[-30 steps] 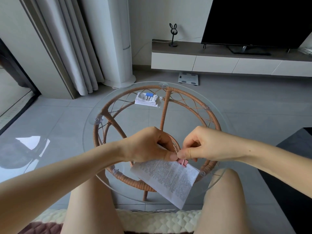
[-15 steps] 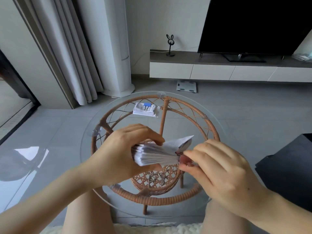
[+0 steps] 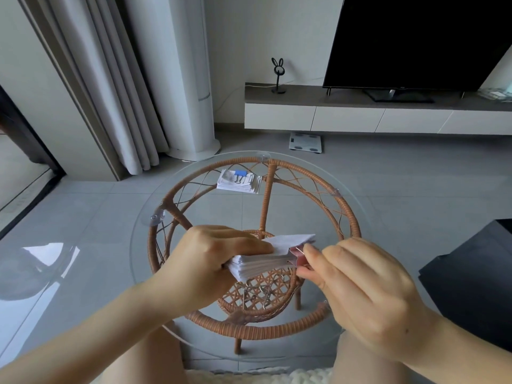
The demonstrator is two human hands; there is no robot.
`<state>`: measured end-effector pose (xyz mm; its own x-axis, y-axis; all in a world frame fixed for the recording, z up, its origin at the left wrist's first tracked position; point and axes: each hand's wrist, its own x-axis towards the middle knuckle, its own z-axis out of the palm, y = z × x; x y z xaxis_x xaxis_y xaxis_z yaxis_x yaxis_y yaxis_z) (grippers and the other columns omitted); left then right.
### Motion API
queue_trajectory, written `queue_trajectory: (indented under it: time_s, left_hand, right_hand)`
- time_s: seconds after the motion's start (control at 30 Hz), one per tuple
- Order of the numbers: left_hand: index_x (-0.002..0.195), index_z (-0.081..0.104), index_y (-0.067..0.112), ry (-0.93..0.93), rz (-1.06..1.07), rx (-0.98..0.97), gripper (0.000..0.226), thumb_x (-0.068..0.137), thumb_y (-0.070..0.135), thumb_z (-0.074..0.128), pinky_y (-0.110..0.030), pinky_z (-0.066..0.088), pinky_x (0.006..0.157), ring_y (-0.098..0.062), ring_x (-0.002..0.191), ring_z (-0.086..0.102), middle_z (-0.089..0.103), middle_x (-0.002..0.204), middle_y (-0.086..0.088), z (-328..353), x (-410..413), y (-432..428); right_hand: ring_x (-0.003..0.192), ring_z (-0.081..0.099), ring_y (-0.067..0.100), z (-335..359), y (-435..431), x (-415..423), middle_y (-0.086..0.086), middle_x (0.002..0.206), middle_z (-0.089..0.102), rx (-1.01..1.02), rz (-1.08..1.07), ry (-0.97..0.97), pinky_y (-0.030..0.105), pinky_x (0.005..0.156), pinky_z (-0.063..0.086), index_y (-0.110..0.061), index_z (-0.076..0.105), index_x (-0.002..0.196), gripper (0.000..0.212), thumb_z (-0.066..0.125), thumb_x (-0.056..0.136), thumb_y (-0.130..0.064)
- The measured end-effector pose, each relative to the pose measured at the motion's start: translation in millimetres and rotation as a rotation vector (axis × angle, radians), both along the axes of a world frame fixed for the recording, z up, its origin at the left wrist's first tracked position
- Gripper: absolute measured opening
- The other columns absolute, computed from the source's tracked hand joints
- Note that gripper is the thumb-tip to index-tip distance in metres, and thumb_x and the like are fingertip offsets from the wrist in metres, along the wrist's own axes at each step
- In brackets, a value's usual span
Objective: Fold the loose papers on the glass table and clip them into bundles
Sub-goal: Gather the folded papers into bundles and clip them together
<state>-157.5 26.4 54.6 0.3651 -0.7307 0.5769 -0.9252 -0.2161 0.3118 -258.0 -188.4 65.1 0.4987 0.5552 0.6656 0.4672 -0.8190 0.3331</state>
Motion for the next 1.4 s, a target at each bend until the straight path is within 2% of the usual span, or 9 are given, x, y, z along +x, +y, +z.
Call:
queue_trajectory:
  time_s: [0.13,0.3,0.4,0.57,0.7,0.87,1.03,1.27,1.4]
  left_hand:
    - [0.097,0.072,0.013,-0.07,-0.026,0.019,0.026,0.072,0.01,0.073,-0.021,0.056,0.067,-0.009,0.085,0.068,0.074,0.094,0.004,-4,0,-3]
    - [0.096,0.073,0.012,0.042,-0.008,-0.045,0.028,0.07,0.004,0.072,-0.009,0.051,0.07,-0.004,0.086,0.066,0.074,0.089,0.004,-2,2,-5]
    - [0.096,0.072,0.014,0.2,-0.053,-0.079,0.019,0.079,0.021,0.068,-0.005,0.049,0.066,0.005,0.081,0.065,0.072,0.087,0.009,-1,1,-4]
    - [0.101,0.064,0.026,0.357,-0.103,-0.125,0.025,0.084,0.045,0.061,-0.008,0.05,0.061,0.007,0.075,0.064,0.067,0.093,0.011,3,-5,-5]
    - [0.102,0.066,0.031,0.428,-0.111,-0.157,0.022,0.08,0.036,0.068,-0.017,0.054,0.056,-0.001,0.069,0.067,0.068,0.085,0.013,6,-9,-4]
    - [0.099,0.071,0.025,0.539,-0.092,-0.113,0.022,0.079,0.034,0.07,-0.033,0.052,0.051,-0.011,0.062,0.066,0.071,0.08,0.005,7,-10,-1]
    - [0.1,0.073,0.017,0.463,-0.067,-0.039,0.029,0.08,0.038,0.068,-0.028,0.056,0.059,-0.004,0.075,0.069,0.073,0.087,0.006,8,-10,0]
    - [0.093,0.074,0.01,0.455,0.009,0.014,0.031,0.079,0.037,0.071,-0.024,0.051,0.052,-0.007,0.061,0.065,0.072,0.075,0.004,6,-17,-4]
    - [0.089,0.073,0.012,0.61,0.072,0.033,0.022,0.078,0.031,0.073,-0.018,0.04,0.045,-0.01,0.05,0.054,0.064,0.062,0.006,8,-18,-8]
  right_hand:
    - [0.06,0.059,0.023,4,2,3,0.01,0.069,0.066,0.001,0.048,0.021,0.033,0.057,0.053,0.007,0.072,0.092,0.024,0.064,0.09,-0.015]
    - [0.063,0.058,0.019,15,6,2,0.008,0.071,0.067,0.178,0.109,0.136,0.027,0.06,0.053,0.005,0.074,0.088,0.027,0.063,0.089,-0.02]
    - [0.059,0.057,0.018,22,9,5,0.007,0.069,0.066,0.326,0.16,0.212,0.028,0.053,0.051,0.005,0.074,0.085,0.029,0.064,0.086,-0.022]
    - [0.058,0.057,0.017,22,11,11,0.006,0.068,0.065,0.41,0.218,0.281,0.028,0.052,0.05,0.005,0.074,0.087,0.031,0.063,0.087,-0.025]
    - [0.056,0.056,0.017,22,11,12,0.005,0.066,0.064,0.424,0.223,0.281,0.027,0.052,0.048,0.005,0.074,0.087,0.032,0.063,0.087,-0.025]
    - [0.057,0.054,0.012,24,11,13,0.002,0.064,0.063,0.424,0.225,0.35,0.024,0.052,0.047,0.002,0.075,0.084,0.031,0.061,0.086,-0.026]
    - [0.056,0.052,0.011,25,13,12,0.0,0.06,0.06,0.38,0.19,0.417,0.025,0.049,0.045,-0.002,0.075,0.077,0.033,0.058,0.087,-0.028]
    - [0.052,0.05,0.016,25,8,18,0.001,0.058,0.057,0.288,0.14,0.504,0.03,0.048,0.042,-0.005,0.072,0.07,0.037,0.055,0.088,-0.031]
    - [0.063,0.048,-0.004,32,8,25,-0.015,0.064,0.055,0.325,0.123,0.634,0.01,0.058,0.041,-0.014,0.074,0.077,0.029,0.056,0.084,-0.035]
